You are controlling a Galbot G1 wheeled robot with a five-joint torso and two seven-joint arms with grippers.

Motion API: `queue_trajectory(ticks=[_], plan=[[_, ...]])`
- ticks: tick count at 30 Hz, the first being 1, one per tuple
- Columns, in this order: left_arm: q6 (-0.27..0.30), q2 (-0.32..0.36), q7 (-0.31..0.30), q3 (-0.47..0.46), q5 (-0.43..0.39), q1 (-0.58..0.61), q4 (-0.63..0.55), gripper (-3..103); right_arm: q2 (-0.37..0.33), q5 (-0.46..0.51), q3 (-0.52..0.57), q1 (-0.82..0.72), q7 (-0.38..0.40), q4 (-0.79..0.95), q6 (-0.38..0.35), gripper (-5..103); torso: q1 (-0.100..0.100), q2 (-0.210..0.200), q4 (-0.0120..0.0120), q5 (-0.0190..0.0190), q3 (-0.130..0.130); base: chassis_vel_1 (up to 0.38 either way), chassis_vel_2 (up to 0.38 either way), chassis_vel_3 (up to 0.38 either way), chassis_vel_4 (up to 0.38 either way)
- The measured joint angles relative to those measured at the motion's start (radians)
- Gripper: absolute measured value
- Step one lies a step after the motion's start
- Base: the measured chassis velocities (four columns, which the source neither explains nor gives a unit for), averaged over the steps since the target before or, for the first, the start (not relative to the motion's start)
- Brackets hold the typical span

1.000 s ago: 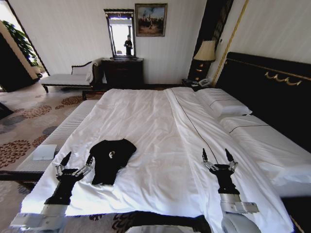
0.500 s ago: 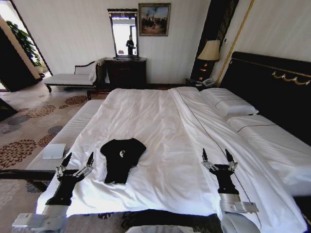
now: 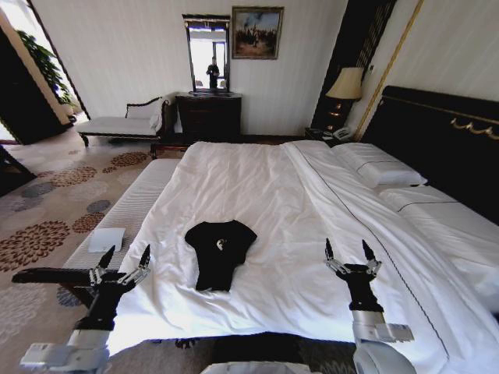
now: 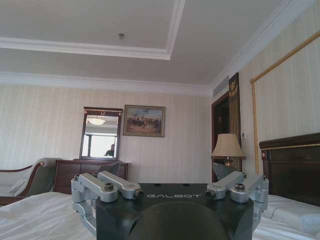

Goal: Fold the clothes on the bed.

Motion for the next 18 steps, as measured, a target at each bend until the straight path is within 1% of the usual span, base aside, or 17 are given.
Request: queue_trajectory(ticks=[8, 14, 18], plan=[[-0.001, -0.001, 0.000, 0.000, 0.002, 0.001, 0.000, 100, 0.001, -0.004, -0.002, 0.001, 0.002, -0.004, 0.002, 100, 0.000, 0.000, 0.0000, -0.0009, 0.000, 0.000, 0.000, 0.000, 0.000], [-0.001, 0.005, 0.001, -0.002, 0.001, 0.002, 0.000, 100, 0.003, -0.005, -0.006, 0.003, 0.002, -0.006, 0.008, 100, 0.000, 0.000, -0.0001, -0.0008, 0.000, 0.000, 0.000, 0.000, 0.000], [0.004, 0.022, 0.000, -0.012, -0.007, 0.002, -0.001, 100, 0.004, -0.006, -0.005, 0.012, 0.002, -0.007, 0.008, 100, 0.000, 0.000, 0.0000, -0.0004, 0.000, -0.005, 0.008, 0.005, -0.013]])
